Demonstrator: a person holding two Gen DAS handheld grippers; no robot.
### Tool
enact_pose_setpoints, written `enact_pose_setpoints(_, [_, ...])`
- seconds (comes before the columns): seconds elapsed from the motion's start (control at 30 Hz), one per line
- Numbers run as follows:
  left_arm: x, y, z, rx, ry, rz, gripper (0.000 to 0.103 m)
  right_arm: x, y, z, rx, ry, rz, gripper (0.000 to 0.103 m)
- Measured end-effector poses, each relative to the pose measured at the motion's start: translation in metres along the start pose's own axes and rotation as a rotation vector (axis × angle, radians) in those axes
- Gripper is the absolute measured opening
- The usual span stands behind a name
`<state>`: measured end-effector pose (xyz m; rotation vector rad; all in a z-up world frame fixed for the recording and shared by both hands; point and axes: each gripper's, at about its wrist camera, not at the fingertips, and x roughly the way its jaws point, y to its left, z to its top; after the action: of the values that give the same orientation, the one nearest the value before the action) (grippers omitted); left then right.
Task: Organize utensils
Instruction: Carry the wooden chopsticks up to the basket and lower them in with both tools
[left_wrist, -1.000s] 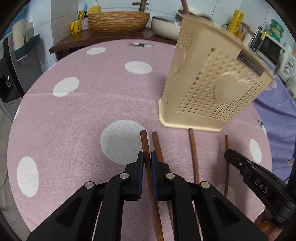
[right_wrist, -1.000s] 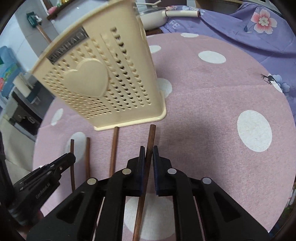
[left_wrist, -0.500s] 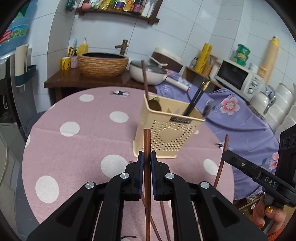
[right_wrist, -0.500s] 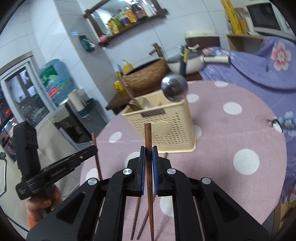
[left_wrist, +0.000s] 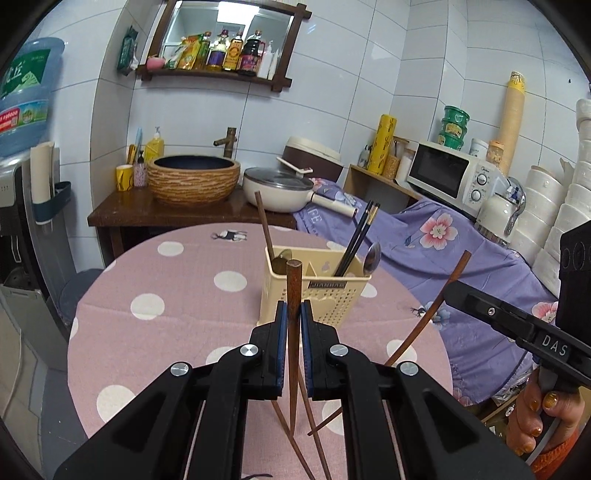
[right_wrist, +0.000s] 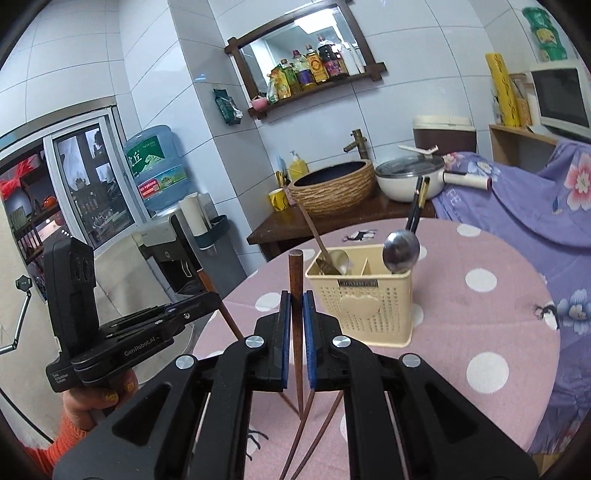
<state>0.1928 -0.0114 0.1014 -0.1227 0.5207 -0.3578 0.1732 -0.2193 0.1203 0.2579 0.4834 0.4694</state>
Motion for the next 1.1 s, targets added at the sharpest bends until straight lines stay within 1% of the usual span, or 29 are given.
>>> enact_pose_setpoints(0.3, [0.001, -0.009, 0.045, 0.024, -0.051, -0.019, 0.007, 0.014, -0.002, 0.049, -0.045, -0.022, -0.036, 0.008])
enact_pose_setpoints(0.47, [-0.002, -0.016, 0.085, 0.043, -0.089, -0.045, 0.007, 0.018, -0.003, 0.089, -0.066, -0.049, -0.061, 0.008])
enact_pose_setpoints(0.63, [-0.004, -0.024, 0.127, 0.064, -0.151, -0.029, 0.007, 0.017, -0.002, 0.132, -0.083, -0.102, -0.095, 0.008])
enact_pose_setpoints(0.77, [0.003, -0.024, 0.156, 0.045, -0.172, -0.028, 0.007, 0.021, -0.003, 0.160, -0.104, -0.145, -0.140, 0.008])
enact_pose_setpoints(0.83, [0.012, -0.026, 0.162, 0.045, -0.177, -0.010, 0.007, 0.028, -0.005, 0.167, -0.108, -0.158, -0.164, 0.008])
enact_pose_setpoints(0.9, [0.025, -0.027, 0.163, 0.043, -0.164, 0.007, 0.007, 0.037, -0.009, 0.168, -0.111, -0.159, -0.191, 0.008])
enact_pose_setpoints(1.03, [0.049, -0.025, 0.152, 0.032, -0.134, 0.026, 0.007, 0.060, -0.023, 0.157, -0.097, -0.134, -0.226, 0.008])
enact_pose_setpoints(1.1, [0.061, -0.023, 0.142, 0.024, -0.123, 0.036, 0.007, 0.069, -0.028, 0.148, -0.095, -0.122, -0.241, 0.008])
